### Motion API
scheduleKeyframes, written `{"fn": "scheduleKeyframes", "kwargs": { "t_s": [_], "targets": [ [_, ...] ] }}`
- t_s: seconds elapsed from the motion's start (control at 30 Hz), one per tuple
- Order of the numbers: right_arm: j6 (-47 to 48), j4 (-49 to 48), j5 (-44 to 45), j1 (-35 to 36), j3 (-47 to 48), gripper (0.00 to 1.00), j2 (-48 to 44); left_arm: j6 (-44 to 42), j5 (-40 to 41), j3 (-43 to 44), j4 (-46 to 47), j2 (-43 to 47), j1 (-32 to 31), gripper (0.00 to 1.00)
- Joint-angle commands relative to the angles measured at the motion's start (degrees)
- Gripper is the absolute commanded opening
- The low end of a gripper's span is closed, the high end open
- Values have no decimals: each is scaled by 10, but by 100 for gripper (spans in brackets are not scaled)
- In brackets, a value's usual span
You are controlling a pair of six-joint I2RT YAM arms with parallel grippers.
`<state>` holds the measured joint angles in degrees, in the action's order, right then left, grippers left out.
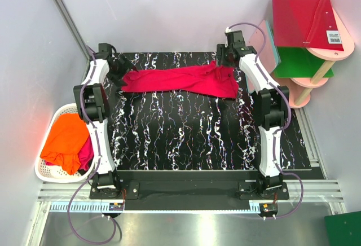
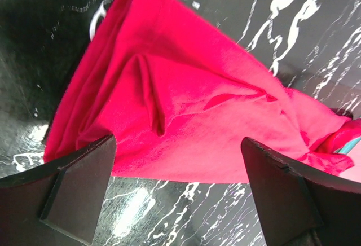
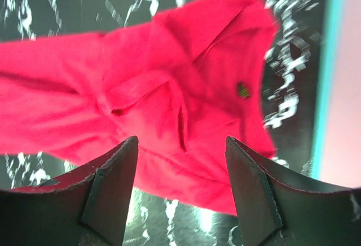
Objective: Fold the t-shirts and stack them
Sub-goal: Fold the other side of the tshirt into a rectangle
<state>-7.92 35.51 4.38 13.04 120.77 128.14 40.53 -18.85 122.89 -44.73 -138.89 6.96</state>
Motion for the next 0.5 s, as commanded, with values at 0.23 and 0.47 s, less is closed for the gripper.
{"fn": "scheduleKeyframes", "kwargs": {
  "t_s": [0.23, 0.47],
  "targets": [
    [-28, 130, -89, 4, 145, 59, 149, 2, 7, 15, 29, 41, 14, 99],
    [-24, 135, -70, 4, 176, 18, 164, -1, 1, 11, 29, 42, 13, 99]
  ]
}}
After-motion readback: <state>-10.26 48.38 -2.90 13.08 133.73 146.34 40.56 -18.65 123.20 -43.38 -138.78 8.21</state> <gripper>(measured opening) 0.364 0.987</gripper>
